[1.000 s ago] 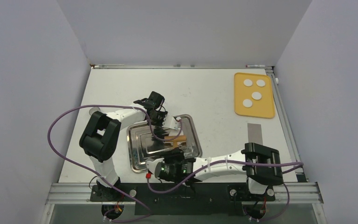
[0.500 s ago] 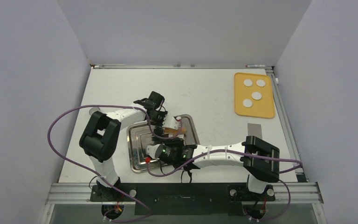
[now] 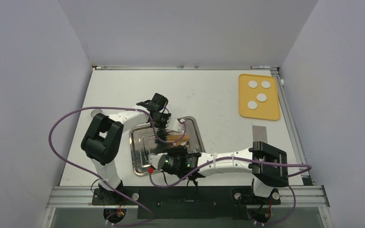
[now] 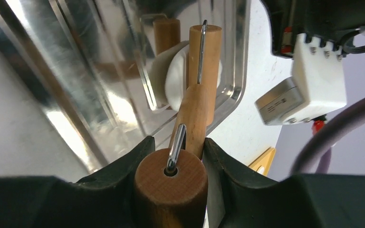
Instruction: Roll out the dumpling wrappers from the dough
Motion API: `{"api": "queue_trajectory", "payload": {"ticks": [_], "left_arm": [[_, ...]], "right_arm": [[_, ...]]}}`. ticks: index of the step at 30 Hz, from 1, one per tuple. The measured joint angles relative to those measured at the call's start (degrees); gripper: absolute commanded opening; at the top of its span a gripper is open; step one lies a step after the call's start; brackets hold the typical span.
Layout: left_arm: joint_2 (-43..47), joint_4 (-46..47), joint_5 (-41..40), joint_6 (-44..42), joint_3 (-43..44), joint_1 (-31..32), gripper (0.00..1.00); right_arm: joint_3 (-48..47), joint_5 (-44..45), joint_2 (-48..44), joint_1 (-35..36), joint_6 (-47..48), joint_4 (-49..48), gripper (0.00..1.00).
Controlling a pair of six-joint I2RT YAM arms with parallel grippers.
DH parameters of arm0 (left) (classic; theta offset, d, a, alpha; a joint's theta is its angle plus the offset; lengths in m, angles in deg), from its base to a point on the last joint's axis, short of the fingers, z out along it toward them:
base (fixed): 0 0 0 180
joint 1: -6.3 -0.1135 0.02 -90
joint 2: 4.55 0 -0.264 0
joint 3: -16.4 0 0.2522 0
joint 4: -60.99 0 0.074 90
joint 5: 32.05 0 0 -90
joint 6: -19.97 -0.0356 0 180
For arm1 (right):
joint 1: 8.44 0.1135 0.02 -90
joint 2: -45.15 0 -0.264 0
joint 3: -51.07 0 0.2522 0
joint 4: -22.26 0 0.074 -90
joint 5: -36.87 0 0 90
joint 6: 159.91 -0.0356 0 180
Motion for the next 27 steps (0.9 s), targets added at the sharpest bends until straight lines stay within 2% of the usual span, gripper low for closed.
{"api": "queue_trajectory", "payload": {"ticks": [7, 17, 27], "left_arm": [[0.0, 0.04, -0.17, 0.33, 0.02, 0.09, 0.0], [-0.04, 0.04, -1.03, 0.11, 0.0, 0.48, 0.0], [-0.04, 0.07, -1.14, 0.35, 0.0, 0.52, 0.0]], "right_arm": [[-4.11, -1.92, 2.99, -4.94, 2.82, -0.85, 0.08], [-0.37, 1.81, 0.0, 4.59, -2.97, 3.1, 0.08], [-4.22, -1.42, 2.58, -4.48, 1.77, 0.33, 0.08]]}}
